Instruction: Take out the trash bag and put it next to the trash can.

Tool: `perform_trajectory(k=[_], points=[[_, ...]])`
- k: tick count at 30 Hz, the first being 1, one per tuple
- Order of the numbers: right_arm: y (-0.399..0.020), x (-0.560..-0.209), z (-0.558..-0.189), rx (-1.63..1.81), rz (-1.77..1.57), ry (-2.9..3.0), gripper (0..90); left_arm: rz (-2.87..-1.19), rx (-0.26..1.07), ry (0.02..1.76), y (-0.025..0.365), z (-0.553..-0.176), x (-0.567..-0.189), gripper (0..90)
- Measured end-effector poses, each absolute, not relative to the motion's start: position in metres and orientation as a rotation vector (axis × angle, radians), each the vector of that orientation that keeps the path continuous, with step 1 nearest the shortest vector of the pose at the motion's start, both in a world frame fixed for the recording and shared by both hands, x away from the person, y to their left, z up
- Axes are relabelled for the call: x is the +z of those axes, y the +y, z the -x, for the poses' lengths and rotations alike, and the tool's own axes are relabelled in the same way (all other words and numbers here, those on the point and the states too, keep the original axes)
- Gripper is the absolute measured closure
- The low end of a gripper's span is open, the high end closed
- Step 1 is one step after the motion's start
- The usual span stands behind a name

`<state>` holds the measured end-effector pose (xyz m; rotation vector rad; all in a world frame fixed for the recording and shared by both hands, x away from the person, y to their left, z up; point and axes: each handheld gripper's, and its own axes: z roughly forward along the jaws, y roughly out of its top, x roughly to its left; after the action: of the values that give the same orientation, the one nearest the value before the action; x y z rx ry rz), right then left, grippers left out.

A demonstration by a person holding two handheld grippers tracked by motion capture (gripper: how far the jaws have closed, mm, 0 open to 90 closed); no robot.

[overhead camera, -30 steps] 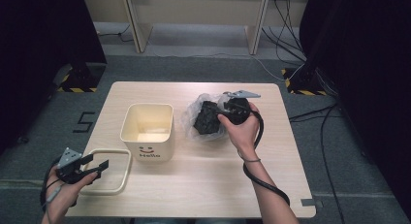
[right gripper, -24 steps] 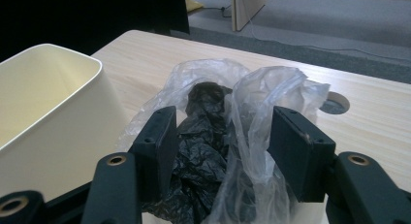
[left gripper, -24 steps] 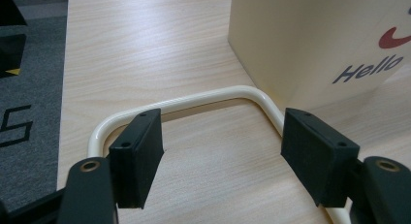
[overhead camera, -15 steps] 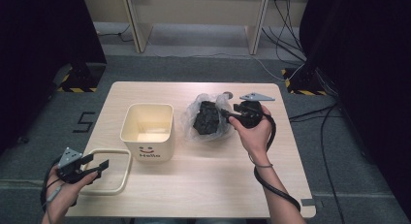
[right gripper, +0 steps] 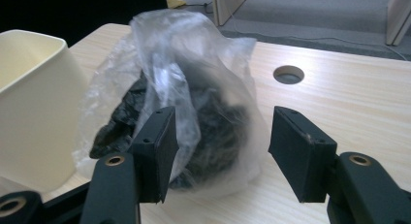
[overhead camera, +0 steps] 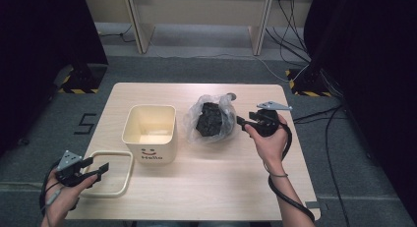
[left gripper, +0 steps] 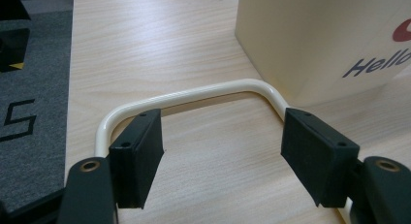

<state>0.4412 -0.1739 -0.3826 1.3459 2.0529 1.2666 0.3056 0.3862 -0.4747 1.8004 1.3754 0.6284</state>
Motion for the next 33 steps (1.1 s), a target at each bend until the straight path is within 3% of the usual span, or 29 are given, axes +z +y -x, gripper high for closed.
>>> perform_trajectory(k=[33], points=[[-0.224,-0.428,-0.419,1.224,-1.495,2.016,42.8,-1.803,0.644,1.425,0.396,-0.304,-0.478,30.7]])
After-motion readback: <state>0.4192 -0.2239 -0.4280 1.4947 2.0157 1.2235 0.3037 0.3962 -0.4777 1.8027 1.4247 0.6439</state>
